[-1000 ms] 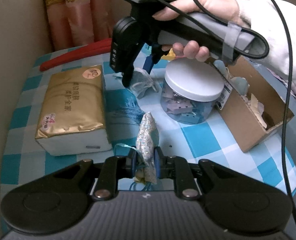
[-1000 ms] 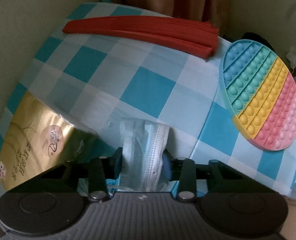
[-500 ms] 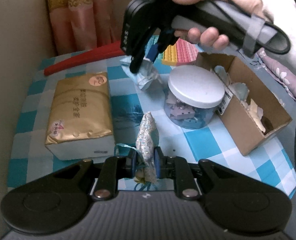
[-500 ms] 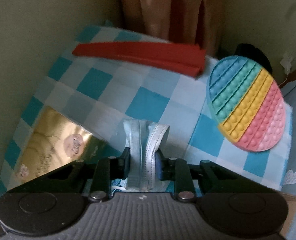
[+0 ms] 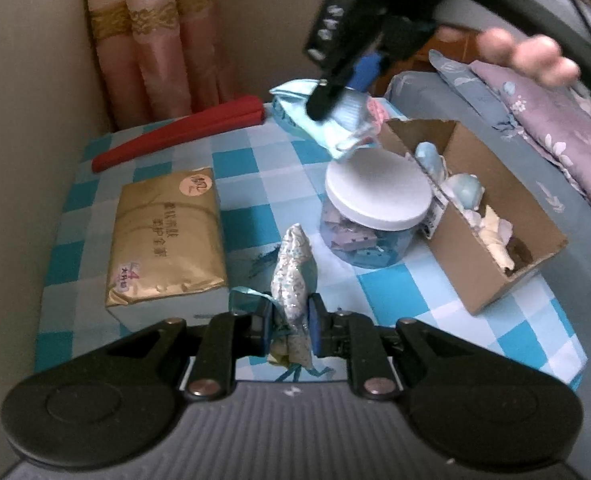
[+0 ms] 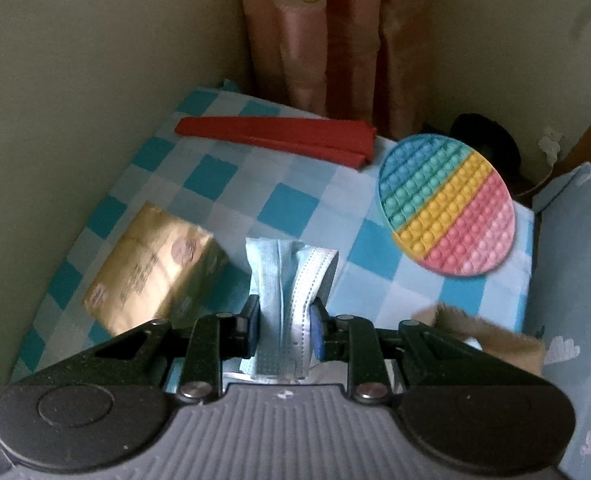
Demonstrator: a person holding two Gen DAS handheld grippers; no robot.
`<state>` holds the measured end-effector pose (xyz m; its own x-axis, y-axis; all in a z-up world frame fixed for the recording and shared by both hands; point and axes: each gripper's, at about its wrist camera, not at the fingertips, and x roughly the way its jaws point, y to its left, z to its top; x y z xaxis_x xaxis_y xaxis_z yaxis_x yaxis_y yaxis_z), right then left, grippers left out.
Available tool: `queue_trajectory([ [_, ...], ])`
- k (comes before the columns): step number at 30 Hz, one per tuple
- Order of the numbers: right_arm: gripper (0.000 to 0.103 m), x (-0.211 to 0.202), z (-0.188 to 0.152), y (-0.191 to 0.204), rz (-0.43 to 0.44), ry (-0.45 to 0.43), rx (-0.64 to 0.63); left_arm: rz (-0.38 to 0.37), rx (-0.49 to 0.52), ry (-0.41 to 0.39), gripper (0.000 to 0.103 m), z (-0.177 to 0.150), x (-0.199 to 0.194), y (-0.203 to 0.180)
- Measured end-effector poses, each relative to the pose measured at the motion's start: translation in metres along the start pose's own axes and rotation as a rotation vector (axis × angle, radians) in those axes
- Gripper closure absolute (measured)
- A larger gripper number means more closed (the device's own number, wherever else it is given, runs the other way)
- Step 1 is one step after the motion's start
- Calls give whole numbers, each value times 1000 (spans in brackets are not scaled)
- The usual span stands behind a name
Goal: Organize soft objects
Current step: 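Carry pouch and mask into the cardboard box and open both grippers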
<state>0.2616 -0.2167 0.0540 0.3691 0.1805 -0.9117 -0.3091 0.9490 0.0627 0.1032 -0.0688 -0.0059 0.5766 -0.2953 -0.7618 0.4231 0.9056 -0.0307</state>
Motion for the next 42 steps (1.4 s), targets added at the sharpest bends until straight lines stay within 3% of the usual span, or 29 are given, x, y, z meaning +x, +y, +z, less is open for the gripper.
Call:
queue_trajectory([
  [15, 74, -53, -81, -33, -42, -30, 13, -40, 90, -31, 87, 21, -37, -32],
  [24, 74, -60, -114, -75, -82, -23, 105, -115, 186, -91, 87, 69, -55, -76],
  [32, 71, -46, -146, -107, -114, 13, 175, -167, 212, -115, 87, 118, -30, -114],
  [33, 66, -45, -149, -109, -110, 8, 180, -177, 207, -114, 87, 123, -26, -116],
  [34, 52, -44, -153, -111, -98, 3, 184, -185, 203, -111, 87, 130, -20, -119],
  [36, 34, -41, -160, -115, -88, -2, 193, -195, 193, -102, 87, 140, -9, -125],
  [42, 32, -41, -179, -120, -76, -3, 208, -219, 161, -62, 87, 159, 25, -137],
])
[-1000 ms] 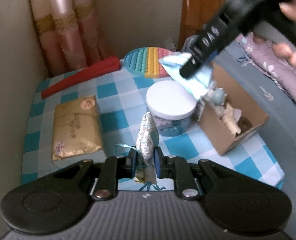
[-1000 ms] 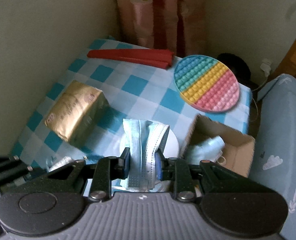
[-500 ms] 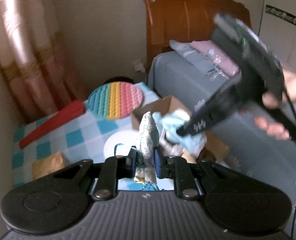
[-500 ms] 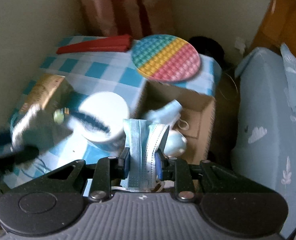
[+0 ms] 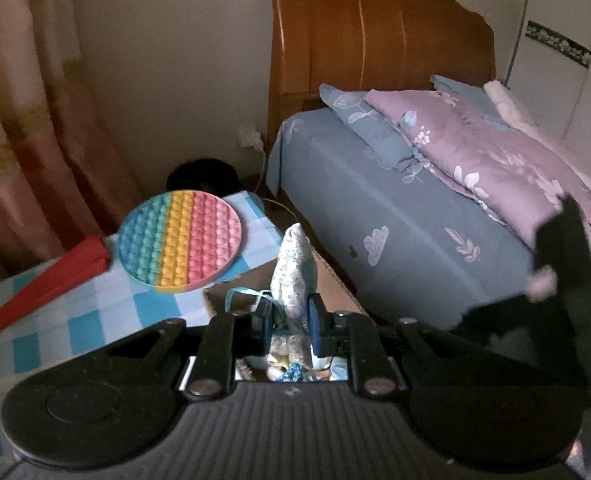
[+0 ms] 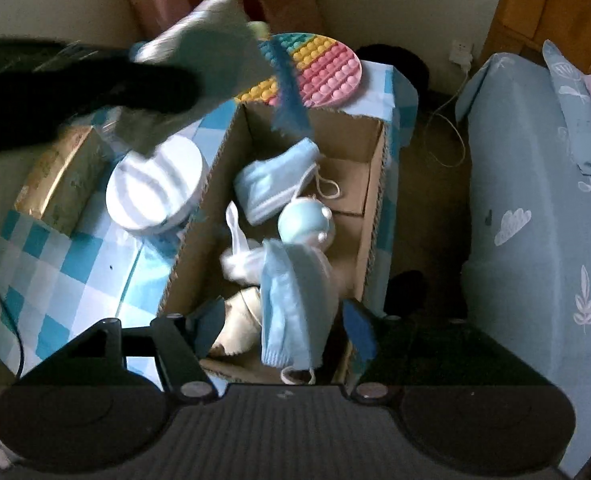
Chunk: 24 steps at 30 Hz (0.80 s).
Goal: Organize soft objects
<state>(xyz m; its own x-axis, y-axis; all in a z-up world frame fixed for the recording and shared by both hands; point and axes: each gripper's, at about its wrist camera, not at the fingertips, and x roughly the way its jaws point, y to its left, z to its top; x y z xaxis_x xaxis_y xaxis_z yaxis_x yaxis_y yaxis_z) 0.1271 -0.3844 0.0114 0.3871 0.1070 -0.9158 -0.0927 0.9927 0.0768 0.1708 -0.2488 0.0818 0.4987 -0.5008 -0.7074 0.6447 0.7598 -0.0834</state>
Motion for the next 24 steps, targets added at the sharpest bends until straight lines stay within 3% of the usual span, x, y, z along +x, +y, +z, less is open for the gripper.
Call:
queue_trajectory([
  [7, 24, -1, -11, 0, 37, -7, 10, -22, -36, 64, 84, -1, 48, -3],
  [8, 24, -1, -12, 1, 38, -7, 9, -17, -44, 63, 74, -4, 53, -2],
  [11, 23, -1, -13, 2, 47, -8, 8, -20, -56, 59, 13, -11, 56, 4],
  [12, 19, -1, -13, 3, 48, -10, 7, -4, -62, 45, 9, -14, 54, 6],
  [19, 15, -4, -18, 15, 48, -40, 45, 92, -19, -99, 8, -30, 8, 12],
  [24, 6, -11, -29, 29, 1, -86, 104, 152, 19, -158, 2, -64, -30, 16],
])
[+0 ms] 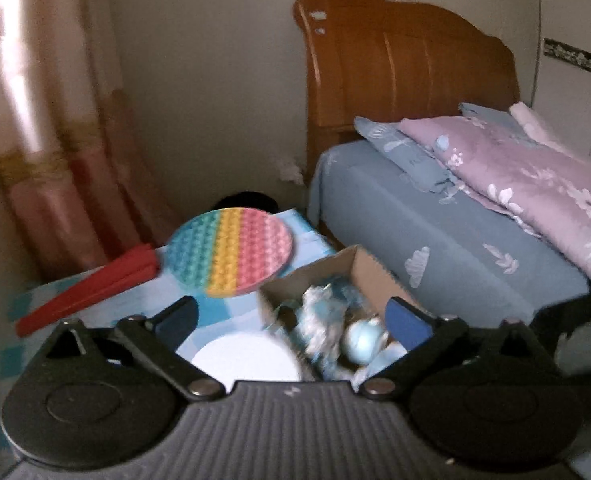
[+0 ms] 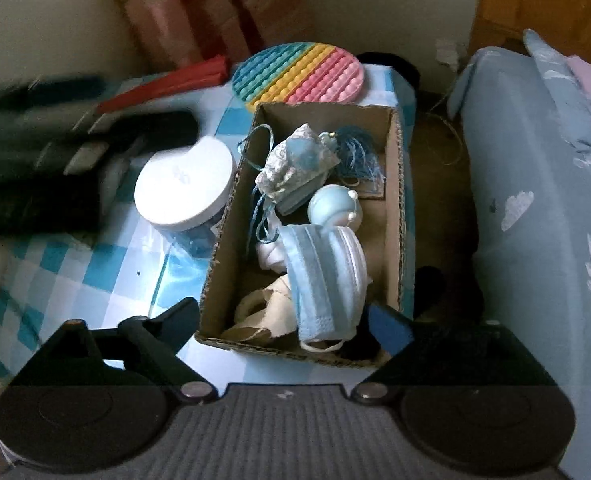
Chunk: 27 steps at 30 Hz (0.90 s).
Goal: Organize soft objects
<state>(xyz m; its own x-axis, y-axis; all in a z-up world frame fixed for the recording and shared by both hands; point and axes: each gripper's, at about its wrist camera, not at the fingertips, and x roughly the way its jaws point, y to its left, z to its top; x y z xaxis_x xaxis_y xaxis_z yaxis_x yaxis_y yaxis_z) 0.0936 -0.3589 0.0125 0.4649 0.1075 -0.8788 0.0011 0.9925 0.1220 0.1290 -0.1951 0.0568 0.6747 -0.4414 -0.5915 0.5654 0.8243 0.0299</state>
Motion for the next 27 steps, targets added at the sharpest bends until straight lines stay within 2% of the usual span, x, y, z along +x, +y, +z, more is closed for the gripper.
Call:
queue_trajectory([
  [4, 4, -4, -20, 14, -83, -44, 30, 106, -39, 56, 2, -32, -20, 7],
  [7, 4, -4, -33, 24, -141, -55, 72, 119, -69, 122, 2, -51, -25, 12],
  [11, 4, -10, -48, 37, -212, -96, 111, 207, -67, 170, 2, -65, -28, 12],
  [15, 3, -15, -60, 45, -244, -116, 139, 213, -74, 185, 2, -75, -36, 15],
  [27, 3, -25, -70, 51, -237, -141, 177, 230, -83, 211, 2, -83, -41, 14],
])
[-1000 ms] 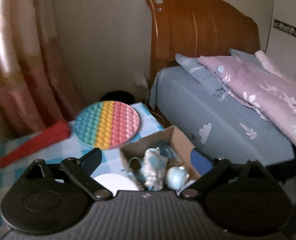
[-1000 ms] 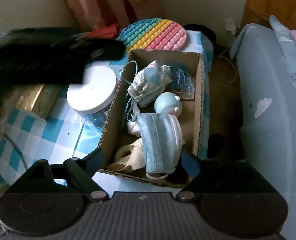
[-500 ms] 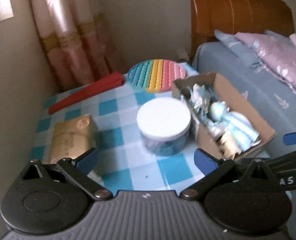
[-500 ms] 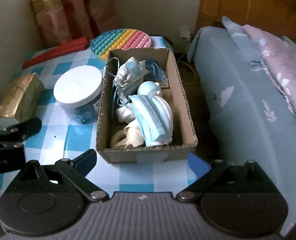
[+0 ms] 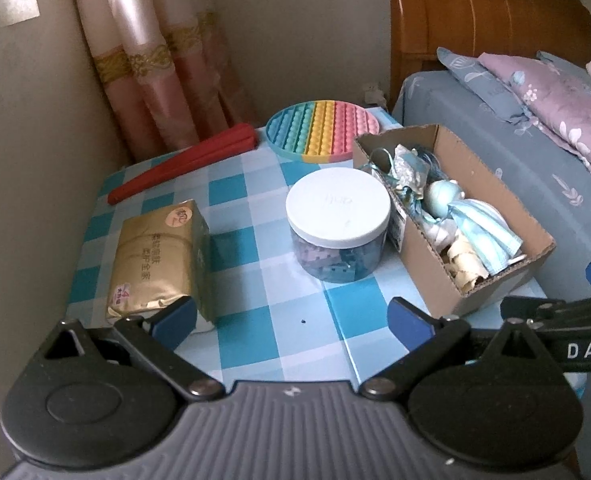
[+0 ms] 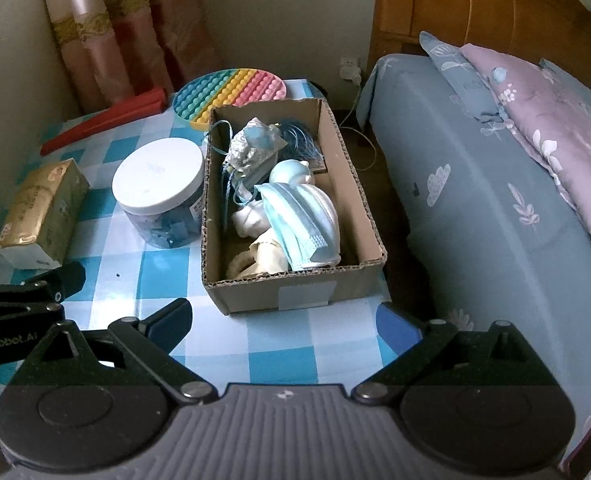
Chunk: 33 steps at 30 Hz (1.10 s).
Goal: Organize soft objects
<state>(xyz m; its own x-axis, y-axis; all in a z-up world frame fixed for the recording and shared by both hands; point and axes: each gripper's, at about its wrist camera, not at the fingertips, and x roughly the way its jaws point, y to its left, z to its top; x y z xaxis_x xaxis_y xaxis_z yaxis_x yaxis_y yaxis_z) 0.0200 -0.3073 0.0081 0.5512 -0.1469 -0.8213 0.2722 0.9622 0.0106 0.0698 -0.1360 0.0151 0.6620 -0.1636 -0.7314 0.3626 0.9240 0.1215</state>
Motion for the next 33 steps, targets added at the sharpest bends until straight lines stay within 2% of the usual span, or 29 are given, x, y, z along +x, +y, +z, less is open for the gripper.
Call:
queue_trajectory([
  [33, 3, -7, 0, 1, 22, -17, 2, 4, -7, 12, 2, -3, -3, 1],
])
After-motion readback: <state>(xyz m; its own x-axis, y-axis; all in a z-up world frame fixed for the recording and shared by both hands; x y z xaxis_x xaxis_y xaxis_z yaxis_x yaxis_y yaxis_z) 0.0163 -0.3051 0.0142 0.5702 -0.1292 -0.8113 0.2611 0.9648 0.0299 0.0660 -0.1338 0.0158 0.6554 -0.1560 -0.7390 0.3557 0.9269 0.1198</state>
